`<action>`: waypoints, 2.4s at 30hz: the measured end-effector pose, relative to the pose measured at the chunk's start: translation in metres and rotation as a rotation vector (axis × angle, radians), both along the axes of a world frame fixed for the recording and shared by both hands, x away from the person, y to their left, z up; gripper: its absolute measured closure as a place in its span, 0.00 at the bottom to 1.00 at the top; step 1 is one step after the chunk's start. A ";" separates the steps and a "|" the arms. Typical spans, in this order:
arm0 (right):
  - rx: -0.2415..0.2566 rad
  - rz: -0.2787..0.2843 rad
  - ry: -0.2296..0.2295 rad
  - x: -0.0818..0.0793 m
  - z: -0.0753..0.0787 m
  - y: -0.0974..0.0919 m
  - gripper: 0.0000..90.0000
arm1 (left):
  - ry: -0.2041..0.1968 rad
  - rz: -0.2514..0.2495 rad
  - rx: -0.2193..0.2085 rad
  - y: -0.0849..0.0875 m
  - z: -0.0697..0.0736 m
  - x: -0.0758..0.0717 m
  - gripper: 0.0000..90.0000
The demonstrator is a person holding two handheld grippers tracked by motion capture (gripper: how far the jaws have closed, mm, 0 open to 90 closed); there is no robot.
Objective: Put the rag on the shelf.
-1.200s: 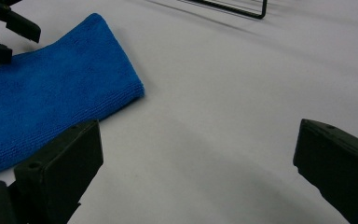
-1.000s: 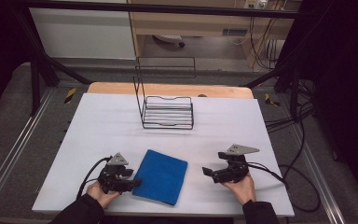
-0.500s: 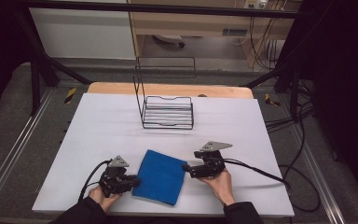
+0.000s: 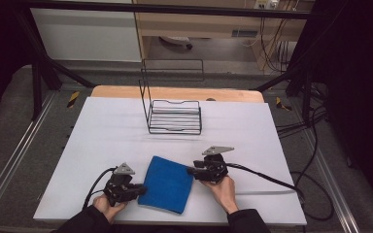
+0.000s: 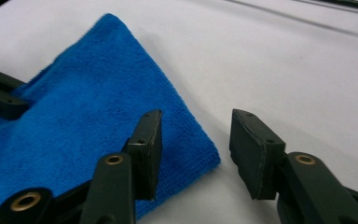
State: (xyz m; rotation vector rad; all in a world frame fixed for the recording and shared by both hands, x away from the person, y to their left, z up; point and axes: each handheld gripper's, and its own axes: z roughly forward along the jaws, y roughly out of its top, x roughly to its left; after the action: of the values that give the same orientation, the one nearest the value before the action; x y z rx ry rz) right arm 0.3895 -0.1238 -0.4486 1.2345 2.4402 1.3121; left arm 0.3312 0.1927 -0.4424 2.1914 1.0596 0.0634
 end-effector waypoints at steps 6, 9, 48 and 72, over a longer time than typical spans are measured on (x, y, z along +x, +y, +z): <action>-0.037 -0.039 0.007 -0.002 -0.002 0.000 0.71 | 0.000 -0.006 0.005 0.000 0.000 0.001 0.88; -0.051 -0.043 0.015 -0.002 -0.004 0.000 0.77 | -0.002 -0.005 0.007 -0.001 0.000 0.000 0.88; -0.103 0.012 -0.045 0.034 0.003 0.018 0.88 | -0.035 0.013 -0.024 0.001 0.004 -0.001 0.82; 0.031 -0.033 -0.089 -0.001 0.024 -0.025 0.07 | -0.162 0.152 -0.003 0.000 0.038 0.080 0.18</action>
State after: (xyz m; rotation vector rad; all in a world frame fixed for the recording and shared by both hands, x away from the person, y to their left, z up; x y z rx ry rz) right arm 0.3884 -0.1484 -0.4242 1.1920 2.3375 1.3702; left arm 0.4113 0.1931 -0.4047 2.0612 1.1296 0.3027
